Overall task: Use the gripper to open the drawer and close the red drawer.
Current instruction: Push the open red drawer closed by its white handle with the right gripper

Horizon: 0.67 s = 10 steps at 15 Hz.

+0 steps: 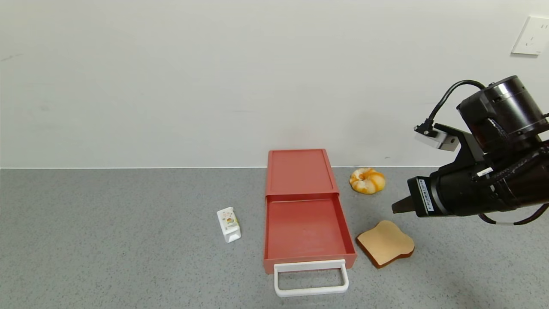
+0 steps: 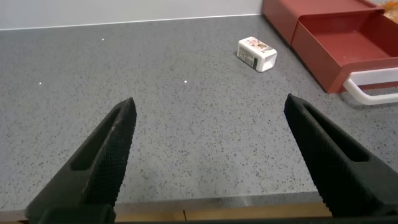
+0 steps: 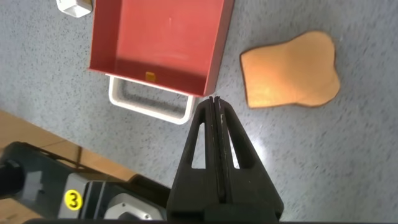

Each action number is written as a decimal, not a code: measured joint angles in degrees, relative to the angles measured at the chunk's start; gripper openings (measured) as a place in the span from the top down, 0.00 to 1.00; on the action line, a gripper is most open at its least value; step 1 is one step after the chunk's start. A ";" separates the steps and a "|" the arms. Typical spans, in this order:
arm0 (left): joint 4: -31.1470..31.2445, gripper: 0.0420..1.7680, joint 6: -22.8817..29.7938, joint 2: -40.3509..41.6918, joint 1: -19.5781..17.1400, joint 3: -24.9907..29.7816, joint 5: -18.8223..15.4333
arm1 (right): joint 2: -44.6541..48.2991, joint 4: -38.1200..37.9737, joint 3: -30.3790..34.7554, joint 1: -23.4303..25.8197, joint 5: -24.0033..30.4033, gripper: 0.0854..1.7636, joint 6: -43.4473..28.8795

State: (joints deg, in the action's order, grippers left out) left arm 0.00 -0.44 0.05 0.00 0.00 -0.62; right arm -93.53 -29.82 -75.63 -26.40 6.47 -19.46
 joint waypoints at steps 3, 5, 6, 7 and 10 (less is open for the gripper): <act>0.00 0.03 0.00 0.00 0.00 0.00 0.00 | -1.67 -3.67 -3.25 -2.89 -2.04 0.98 -4.39; 0.00 0.03 0.00 0.00 0.00 0.00 0.00 | -2.47 -4.05 -3.64 -5.32 -2.12 0.98 -5.84; 0.00 0.03 0.00 0.00 0.00 0.00 0.00 | -2.91 -4.19 -3.64 -6.72 -2.12 0.98 -6.06; 0.00 0.03 0.00 0.00 0.00 0.00 0.00 | -3.44 -4.33 -3.56 -8.13 -2.16 0.98 -6.19; 0.00 0.03 0.00 0.00 0.00 0.00 0.00 | -5.92 -4.35 -3.34 -12.62 -3.84 0.98 -6.83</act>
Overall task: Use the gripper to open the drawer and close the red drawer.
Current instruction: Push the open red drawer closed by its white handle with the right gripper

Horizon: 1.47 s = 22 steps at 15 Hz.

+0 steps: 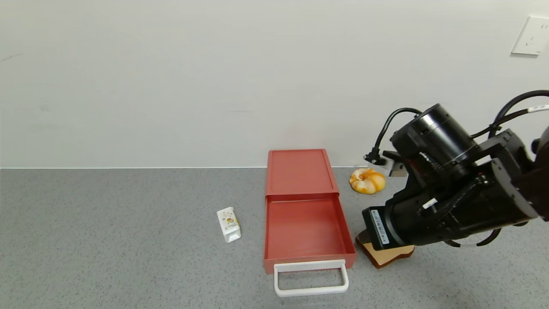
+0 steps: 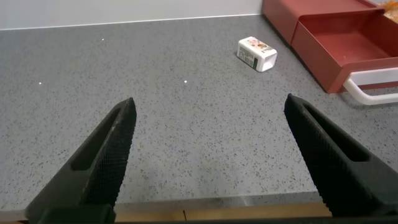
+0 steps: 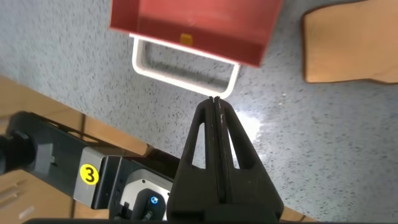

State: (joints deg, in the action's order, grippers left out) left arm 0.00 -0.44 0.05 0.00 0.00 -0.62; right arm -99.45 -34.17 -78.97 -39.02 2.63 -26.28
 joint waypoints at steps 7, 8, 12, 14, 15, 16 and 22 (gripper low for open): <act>0.00 0.03 0.00 0.00 0.00 0.00 -0.01 | -8.07 0.38 -1.76 -8.46 -1.12 0.98 -1.91; 0.00 0.03 0.00 0.00 0.00 0.00 0.00 | -9.26 0.38 -2.30 -9.18 -1.16 0.98 -1.94; 0.00 0.03 0.00 0.00 0.00 0.00 -0.06 | -13.99 0.30 -5.27 -11.39 -2.58 0.98 -1.99; 0.00 0.03 0.00 0.00 0.00 0.00 -0.06 | -16.40 0.24 -6.80 -11.86 -2.66 0.98 -1.96; -0.02 0.03 0.00 0.00 0.00 0.00 -0.06 | -17.55 0.27 -7.46 -11.97 -2.71 0.98 -1.94; -0.02 0.03 0.00 0.00 0.00 0.00 -0.06 | -18.74 0.38 -8.20 -12.02 -2.73 0.98 -1.94; -0.02 0.03 0.00 0.00 0.00 0.00 -0.06 | -23.43 0.35 -10.96 -11.80 -5.63 0.98 -1.91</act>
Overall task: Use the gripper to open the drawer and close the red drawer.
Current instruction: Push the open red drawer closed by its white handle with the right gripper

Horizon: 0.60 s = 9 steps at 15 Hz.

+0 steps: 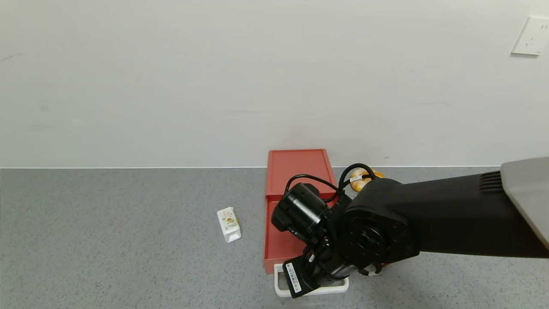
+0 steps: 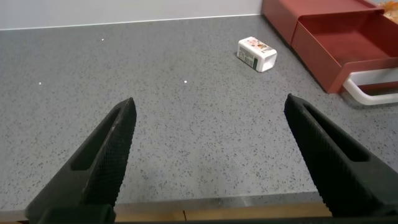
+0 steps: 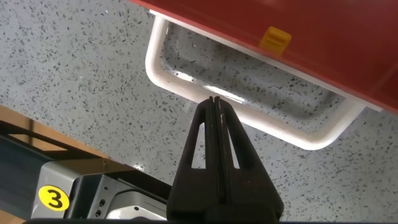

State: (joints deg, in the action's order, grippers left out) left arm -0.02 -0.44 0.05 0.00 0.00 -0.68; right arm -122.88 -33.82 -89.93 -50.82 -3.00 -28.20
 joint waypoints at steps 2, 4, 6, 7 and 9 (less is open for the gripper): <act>-0.02 0.03 0.00 0.00 0.00 0.00 0.00 | -0.55 -0.05 -0.20 0.33 -0.05 0.98 -0.02; -0.02 0.03 0.00 0.00 0.00 0.00 0.00 | -0.83 -0.02 -0.30 0.66 -0.06 0.98 -0.02; 0.00 0.03 0.00 0.00 0.00 0.00 0.00 | -1.10 -0.06 -0.37 1.07 -0.17 0.98 -0.02; -0.02 0.03 0.00 0.00 0.00 0.00 -0.02 | -1.27 -0.09 -0.41 1.21 -0.68 0.98 -0.02; -0.02 0.03 0.00 0.00 0.00 0.00 -0.02 | -1.78 -0.17 -0.59 1.22 -1.88 0.98 -0.11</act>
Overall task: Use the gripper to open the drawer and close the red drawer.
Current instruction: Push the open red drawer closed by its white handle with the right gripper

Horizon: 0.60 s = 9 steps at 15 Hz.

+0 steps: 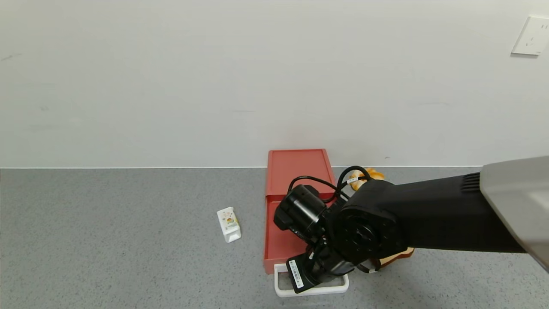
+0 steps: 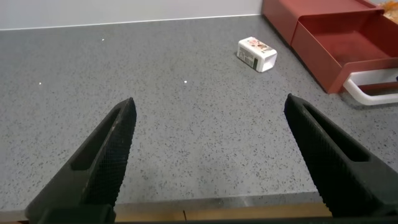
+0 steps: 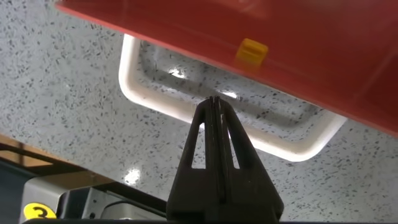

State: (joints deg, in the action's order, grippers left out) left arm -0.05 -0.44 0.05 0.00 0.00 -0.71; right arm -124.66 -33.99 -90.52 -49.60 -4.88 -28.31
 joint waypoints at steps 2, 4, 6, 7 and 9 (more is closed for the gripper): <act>0.00 0.03 -0.02 0.00 0.00 0.00 0.02 | -0.30 0.00 -0.06 0.05 -0.09 0.98 0.00; 0.02 0.03 0.00 0.00 0.00 0.00 0.00 | -0.59 0.00 -0.15 0.07 -0.11 0.98 0.00; 0.00 0.03 0.00 0.00 0.00 0.00 0.00 | -0.87 0.01 -0.26 0.05 -0.20 0.98 0.00; 0.02 0.03 0.00 0.00 0.00 0.00 0.02 | -0.98 0.04 -0.39 0.00 -0.22 0.98 0.04; 0.02 0.03 0.00 0.00 0.00 0.00 0.02 | -1.28 0.17 -0.99 -0.04 -0.20 0.98 0.06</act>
State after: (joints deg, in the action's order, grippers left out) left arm -0.02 -0.44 0.05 0.00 0.00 -0.68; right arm -125.94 -33.82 -91.50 -49.64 -5.07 -28.25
